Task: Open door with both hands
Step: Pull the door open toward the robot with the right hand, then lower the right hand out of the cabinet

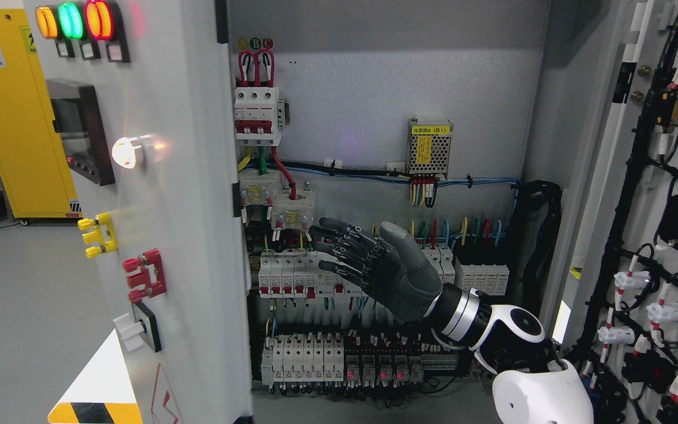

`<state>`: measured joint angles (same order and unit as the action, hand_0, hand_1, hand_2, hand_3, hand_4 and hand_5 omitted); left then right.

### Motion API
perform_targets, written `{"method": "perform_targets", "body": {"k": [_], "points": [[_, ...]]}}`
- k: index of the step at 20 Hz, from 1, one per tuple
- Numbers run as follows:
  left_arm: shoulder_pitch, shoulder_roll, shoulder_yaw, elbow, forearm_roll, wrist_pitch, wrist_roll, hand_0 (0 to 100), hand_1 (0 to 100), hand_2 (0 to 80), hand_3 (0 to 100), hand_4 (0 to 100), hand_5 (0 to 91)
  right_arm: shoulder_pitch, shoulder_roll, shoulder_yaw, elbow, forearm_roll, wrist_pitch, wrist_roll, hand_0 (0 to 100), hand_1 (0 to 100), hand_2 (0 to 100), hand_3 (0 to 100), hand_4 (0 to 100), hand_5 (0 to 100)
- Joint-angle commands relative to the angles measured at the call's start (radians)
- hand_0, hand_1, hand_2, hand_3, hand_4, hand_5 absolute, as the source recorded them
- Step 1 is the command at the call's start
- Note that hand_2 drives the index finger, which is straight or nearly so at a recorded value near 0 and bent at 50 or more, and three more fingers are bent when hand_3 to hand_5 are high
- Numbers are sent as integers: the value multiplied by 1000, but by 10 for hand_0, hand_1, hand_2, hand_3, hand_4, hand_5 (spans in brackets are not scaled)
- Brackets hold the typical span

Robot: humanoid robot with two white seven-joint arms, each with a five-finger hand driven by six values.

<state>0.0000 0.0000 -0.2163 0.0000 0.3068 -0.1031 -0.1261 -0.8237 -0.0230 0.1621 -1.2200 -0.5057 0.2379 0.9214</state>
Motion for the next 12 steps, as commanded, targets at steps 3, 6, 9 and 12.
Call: {"method": "perform_targets", "body": {"k": [3, 6, 9, 12], "points": [[-29, -20, 0, 15, 0, 0, 0, 0, 0, 0, 0, 0, 0, 135, -31, 175, -260, -1, 8, -1, 221, 68, 0, 0, 0, 0], [-29, -20, 0, 15, 0, 0, 0, 0, 0, 0, 0, 0, 0, 210, -31, 266, -318, 7, 8, -9, 221, 68, 0, 0, 0, 0], [-29, -20, 0, 15, 0, 0, 0, 0, 0, 0, 0, 0, 0, 285, -28, 339, -383, 9, 8, -57, 221, 68, 0, 0, 0, 0], [-31, -28, 0, 15, 2, 0, 0, 0, 0, 0, 0, 0, 0, 319, -22, 418, -398, 7, 9, -101, 221, 68, 0, 0, 0, 0]]}}
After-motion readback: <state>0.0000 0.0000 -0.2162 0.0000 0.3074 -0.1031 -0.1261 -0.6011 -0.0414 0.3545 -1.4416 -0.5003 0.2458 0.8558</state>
